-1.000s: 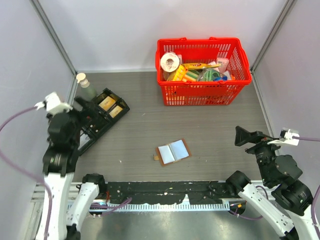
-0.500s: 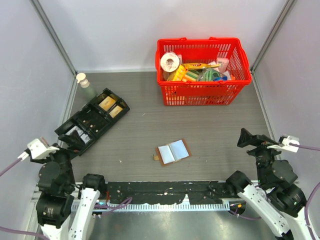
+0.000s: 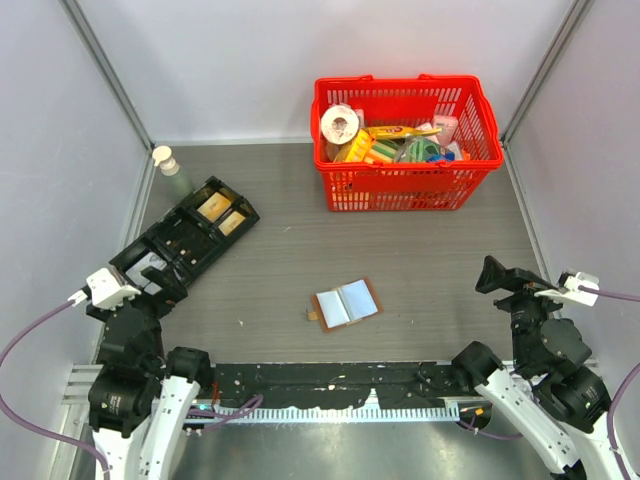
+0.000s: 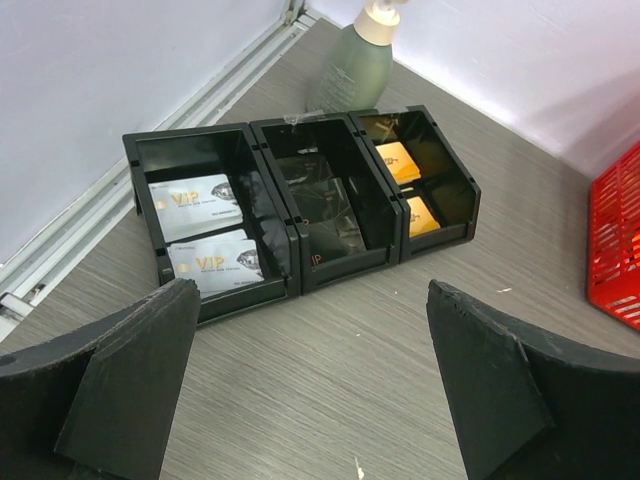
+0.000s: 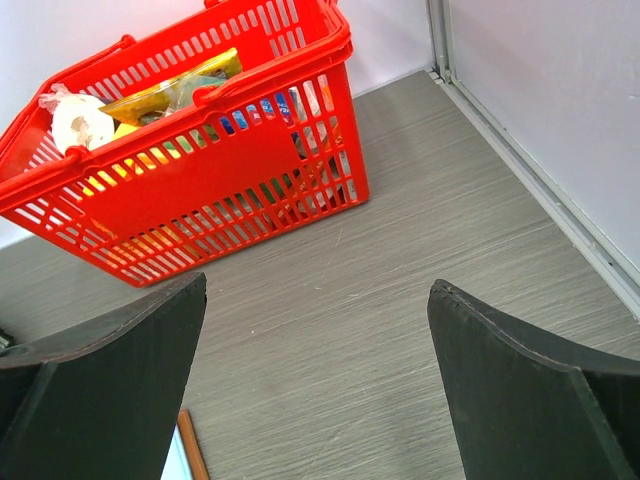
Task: Take the credit cards out of the card holder
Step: Reset both arms
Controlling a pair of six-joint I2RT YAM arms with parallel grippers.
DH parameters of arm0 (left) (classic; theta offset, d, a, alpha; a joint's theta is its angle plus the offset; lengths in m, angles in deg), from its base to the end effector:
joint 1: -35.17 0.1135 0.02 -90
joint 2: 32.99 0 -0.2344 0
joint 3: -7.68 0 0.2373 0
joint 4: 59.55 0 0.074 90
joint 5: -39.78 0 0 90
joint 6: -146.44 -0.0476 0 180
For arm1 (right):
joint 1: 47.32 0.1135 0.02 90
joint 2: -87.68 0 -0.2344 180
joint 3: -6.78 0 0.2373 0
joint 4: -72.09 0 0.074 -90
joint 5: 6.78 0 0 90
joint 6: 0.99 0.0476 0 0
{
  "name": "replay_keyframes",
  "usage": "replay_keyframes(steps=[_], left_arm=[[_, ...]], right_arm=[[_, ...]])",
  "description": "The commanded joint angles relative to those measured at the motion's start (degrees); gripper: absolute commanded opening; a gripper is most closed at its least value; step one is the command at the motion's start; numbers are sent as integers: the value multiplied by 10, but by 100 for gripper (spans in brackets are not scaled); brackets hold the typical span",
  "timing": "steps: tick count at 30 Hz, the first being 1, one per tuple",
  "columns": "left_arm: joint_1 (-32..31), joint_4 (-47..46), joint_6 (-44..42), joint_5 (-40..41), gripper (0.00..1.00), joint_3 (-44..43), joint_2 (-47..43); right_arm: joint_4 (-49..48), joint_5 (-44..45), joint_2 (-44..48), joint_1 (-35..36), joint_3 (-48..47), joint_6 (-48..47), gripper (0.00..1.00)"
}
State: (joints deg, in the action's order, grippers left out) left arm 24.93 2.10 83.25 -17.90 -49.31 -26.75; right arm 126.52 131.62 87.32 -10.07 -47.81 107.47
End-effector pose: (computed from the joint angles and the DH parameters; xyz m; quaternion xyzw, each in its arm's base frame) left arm 0.0530 0.0163 0.3011 -0.2821 0.7073 0.0092 0.6481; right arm 0.0454 -0.0102 0.3071 0.1800 0.6847 0.0441 0.7049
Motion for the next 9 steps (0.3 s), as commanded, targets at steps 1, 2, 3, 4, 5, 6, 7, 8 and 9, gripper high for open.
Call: replay_keyframes(steps=[1,2,3,4,5,6,7,8,9], left_arm=[[-7,-23,4,-3,100,-3,-4],[-7,-24,3,-4,99,-3,-3],[-8,-24,3,-5,100,-2,-4],[-8,-26,3,-6,100,-1,-3],[-8,-28,2,-7,99,-1,-3],[-8,-29,1,-8,100,0,-3],[-8,-30,0,-10,100,0,-4],[-8,-30,-1,-11,99,-1,-4],[-8,-29,-1,-12,100,-2,-4]], right_arm=[[-9,22,1,-1,-10,11,96],[-9,21,2,-2,-9,11,96],[-9,22,1,-3,-9,12,96],[-9,20,2,-2,-9,12,96],[-9,20,2,-2,-10,11,96],[-10,17,2,-2,-9,10,96],[-12,13,1,-2,-9,6,96],[-15,6,1,-2,-8,-1,96],[-23,-8,1,-2,-7,-4,96]])
